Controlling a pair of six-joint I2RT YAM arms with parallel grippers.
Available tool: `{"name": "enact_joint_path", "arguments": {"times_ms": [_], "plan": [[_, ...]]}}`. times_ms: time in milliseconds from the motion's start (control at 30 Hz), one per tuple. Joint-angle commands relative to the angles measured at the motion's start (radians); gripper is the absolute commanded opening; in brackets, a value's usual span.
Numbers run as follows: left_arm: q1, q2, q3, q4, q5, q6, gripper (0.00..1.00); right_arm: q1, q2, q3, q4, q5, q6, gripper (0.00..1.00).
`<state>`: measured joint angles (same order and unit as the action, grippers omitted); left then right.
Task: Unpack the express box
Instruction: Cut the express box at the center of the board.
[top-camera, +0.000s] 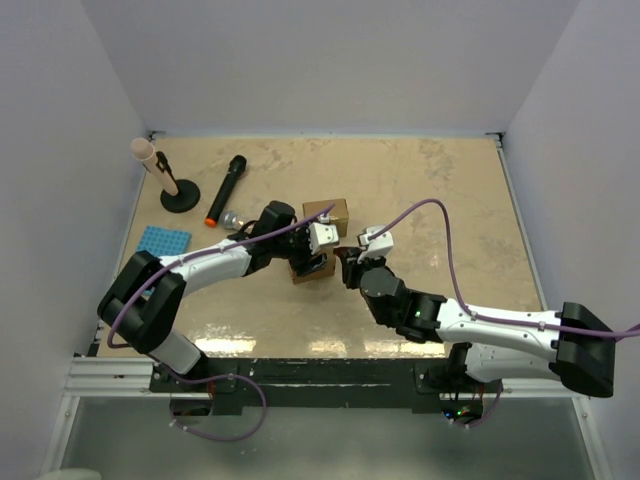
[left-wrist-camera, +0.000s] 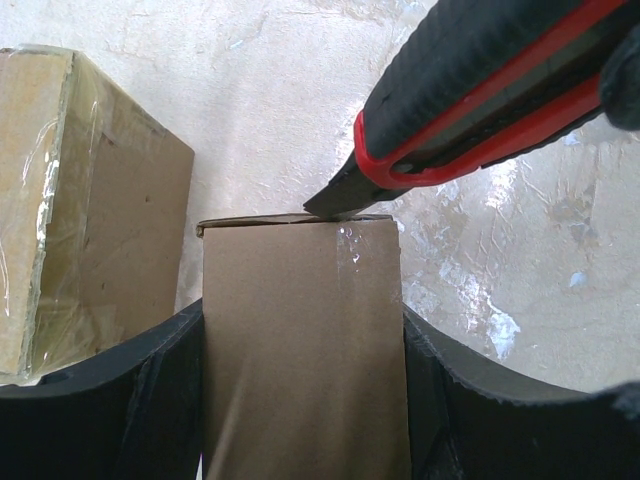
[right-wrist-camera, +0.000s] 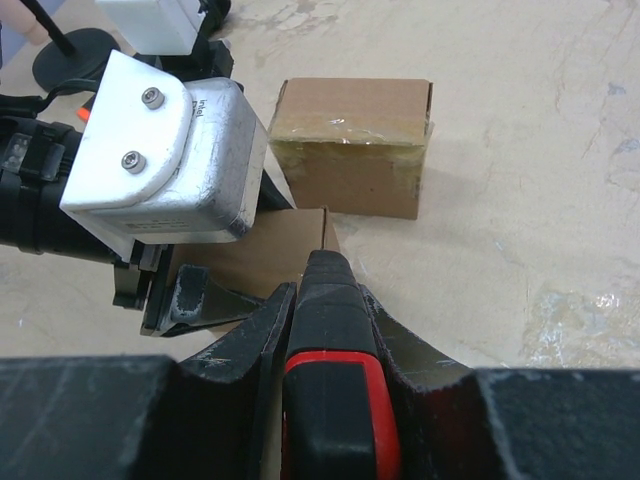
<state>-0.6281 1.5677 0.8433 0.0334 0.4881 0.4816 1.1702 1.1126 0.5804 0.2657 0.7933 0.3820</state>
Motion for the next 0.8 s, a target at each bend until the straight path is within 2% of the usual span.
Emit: {"name": "enact_joint_path", "arguments": {"times_ms": [0, 767], "plan": [[0.011, 0.054, -0.004, -0.084, -0.029, -0.023, 0.0, 0.016, 0.007, 0.021, -0.094, -0.129, 0.057, 0.0], [0.018, 0.086, 0.028, -0.075, -0.042, -0.032, 0.0, 0.014, -0.014, 0.01, -0.218, -0.193, 0.135, 0.0]]}}
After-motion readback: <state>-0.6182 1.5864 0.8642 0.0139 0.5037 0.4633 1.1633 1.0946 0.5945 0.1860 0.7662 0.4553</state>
